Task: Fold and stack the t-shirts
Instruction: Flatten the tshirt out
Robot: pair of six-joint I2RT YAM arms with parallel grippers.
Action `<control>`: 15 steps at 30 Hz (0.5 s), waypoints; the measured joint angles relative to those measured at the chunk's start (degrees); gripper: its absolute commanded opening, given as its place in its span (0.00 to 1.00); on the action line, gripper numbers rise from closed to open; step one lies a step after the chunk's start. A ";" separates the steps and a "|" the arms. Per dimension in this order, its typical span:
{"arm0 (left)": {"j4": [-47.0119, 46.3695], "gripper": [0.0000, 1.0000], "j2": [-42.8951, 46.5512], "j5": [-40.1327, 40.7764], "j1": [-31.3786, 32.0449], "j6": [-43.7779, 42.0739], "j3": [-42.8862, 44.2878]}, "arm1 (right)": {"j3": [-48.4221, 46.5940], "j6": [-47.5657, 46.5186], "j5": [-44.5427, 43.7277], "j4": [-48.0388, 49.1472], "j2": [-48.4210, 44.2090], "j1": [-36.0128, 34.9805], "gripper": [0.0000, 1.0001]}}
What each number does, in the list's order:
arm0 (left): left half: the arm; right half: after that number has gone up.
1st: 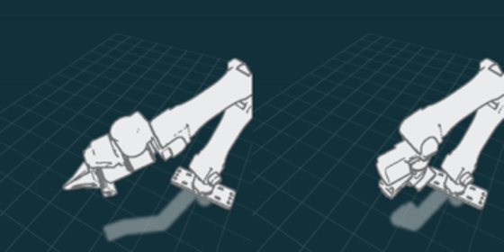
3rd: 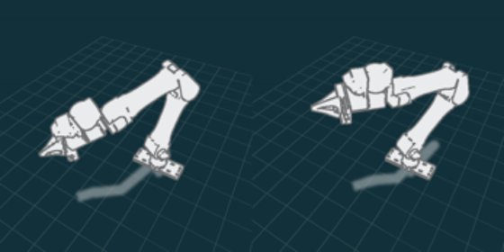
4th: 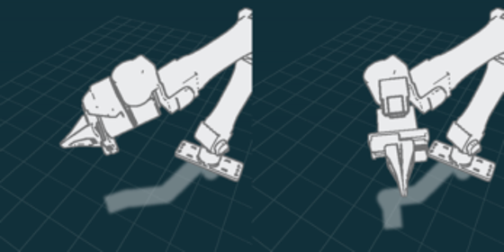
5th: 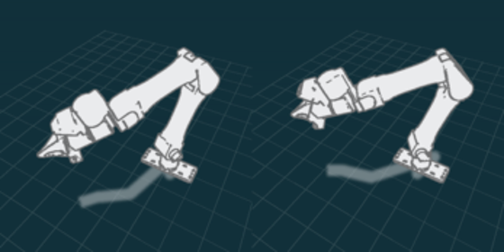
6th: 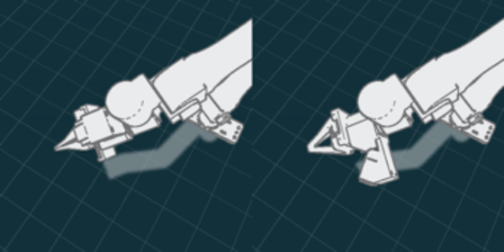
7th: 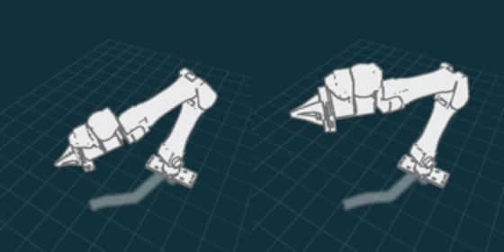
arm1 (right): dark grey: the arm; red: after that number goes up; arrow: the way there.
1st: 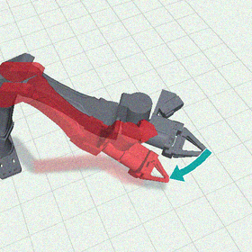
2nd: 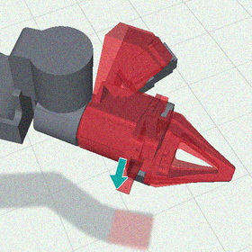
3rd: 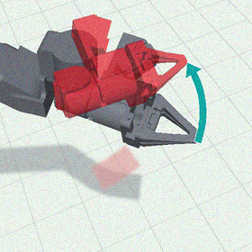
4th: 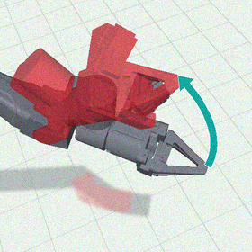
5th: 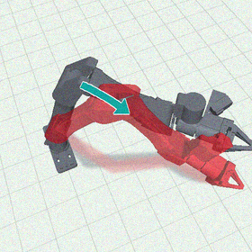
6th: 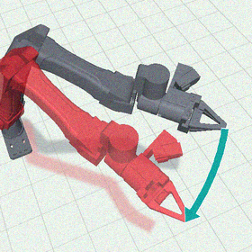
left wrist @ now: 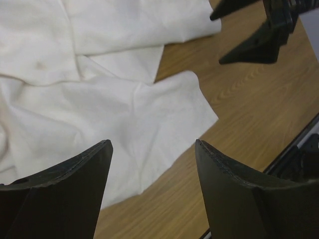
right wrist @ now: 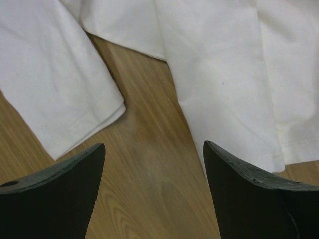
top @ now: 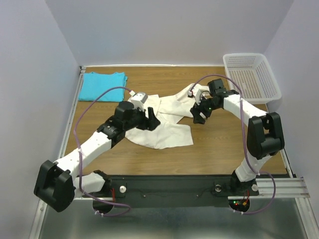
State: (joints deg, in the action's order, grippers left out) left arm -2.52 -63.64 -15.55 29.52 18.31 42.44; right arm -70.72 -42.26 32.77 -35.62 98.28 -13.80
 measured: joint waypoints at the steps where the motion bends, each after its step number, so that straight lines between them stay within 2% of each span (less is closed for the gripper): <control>1: -0.20 0.78 -0.55 0.04 1.25 0.46 -0.44 | 0.00 0.02 -0.92 0.04 0.42 -0.07 0.84; 4: -1.88 0.78 -3.19 1.18 5.42 2.82 -2.40 | 0.00 0.07 -4.52 0.44 2.27 -0.09 0.84; 10: -5.33 0.78 -7.48 4.04 9.07 5.97 -3.04 | -0.04 0.31 -10.99 3.08 6.97 -0.09 0.78; 14: -6.64 0.78 -10.16 5.55 10.99 6.47 -3.04 | -0.04 0.52 -13.57 4.22 8.66 -0.09 0.58; 15: -6.84 0.78 -10.78 5.84 11.37 6.47 -3.04 | -0.07 0.52 -14.08 4.59 8.81 -0.09 0.45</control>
State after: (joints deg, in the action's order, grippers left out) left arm -9.37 -74.41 -9.72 40.88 24.77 39.40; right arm -70.78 -41.74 18.70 -31.03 107.09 -13.89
